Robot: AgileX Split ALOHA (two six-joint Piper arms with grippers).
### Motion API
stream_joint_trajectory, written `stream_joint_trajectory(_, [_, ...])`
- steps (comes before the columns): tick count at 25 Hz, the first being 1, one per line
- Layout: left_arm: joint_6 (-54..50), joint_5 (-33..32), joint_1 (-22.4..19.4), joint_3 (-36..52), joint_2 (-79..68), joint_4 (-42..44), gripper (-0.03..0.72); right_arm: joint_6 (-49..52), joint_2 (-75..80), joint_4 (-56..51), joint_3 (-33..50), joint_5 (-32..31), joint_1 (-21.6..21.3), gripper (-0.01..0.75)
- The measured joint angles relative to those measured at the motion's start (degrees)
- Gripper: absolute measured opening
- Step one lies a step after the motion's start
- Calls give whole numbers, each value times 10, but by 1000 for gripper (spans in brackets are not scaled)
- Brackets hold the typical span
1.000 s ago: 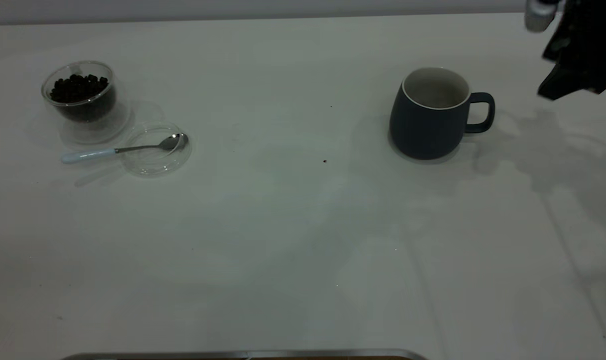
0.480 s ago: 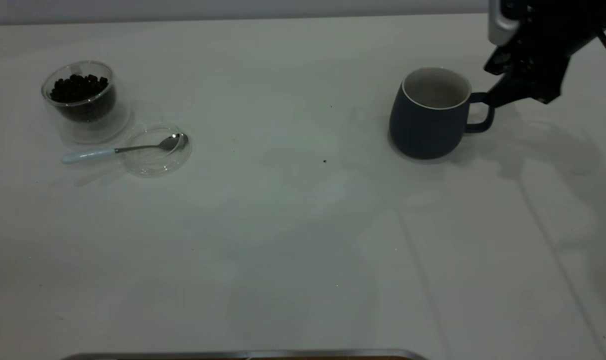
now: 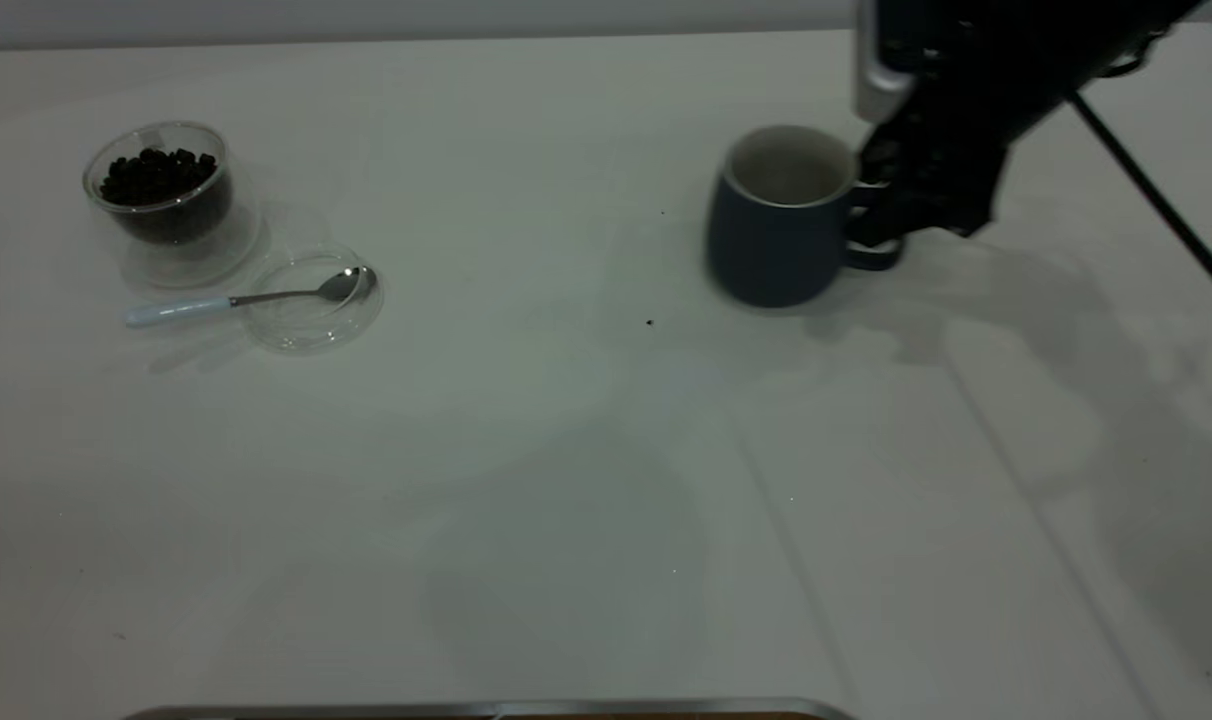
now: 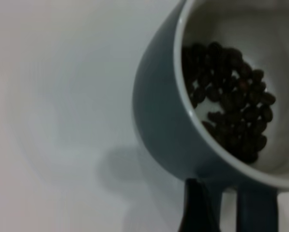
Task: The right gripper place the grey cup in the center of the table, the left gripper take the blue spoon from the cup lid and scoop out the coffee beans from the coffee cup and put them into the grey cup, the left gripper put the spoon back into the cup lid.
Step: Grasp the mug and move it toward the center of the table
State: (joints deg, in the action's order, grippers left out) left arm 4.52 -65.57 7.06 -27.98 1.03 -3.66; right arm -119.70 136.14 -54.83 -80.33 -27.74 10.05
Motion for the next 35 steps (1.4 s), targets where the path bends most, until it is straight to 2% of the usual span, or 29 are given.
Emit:
stream_joint_trajectory(13, [0, 0, 0, 0, 0, 0, 430, 0, 48, -73, -67, 1, 115, 543])
stream_joint_trajectory(18, [0, 0, 0, 0, 0, 0, 430, 2, 53, -81, -72, -2, 124, 543])
stream_joint_trajectory(23, [0, 0, 0, 0, 0, 0, 430, 88, 15, -33, -72, -21, 120, 543])
stream_joint_trajectory(26, [0, 0, 0, 0, 0, 0, 430, 166, -25, 28, -72, -75, 115, 543])
stream_joint_trajectory(28, [0, 0, 0, 0, 0, 0, 430, 232, -49, 86, -72, -134, 111, 543])
stream_joint_trajectory(32, [0, 0, 0, 0, 0, 0, 430, 408, -115, 220, -72, -276, 111, 543])
stream_joint_trajectory(35, [0, 0, 0, 0, 0, 0, 430, 568, -191, 288, -72, -357, 111, 543])
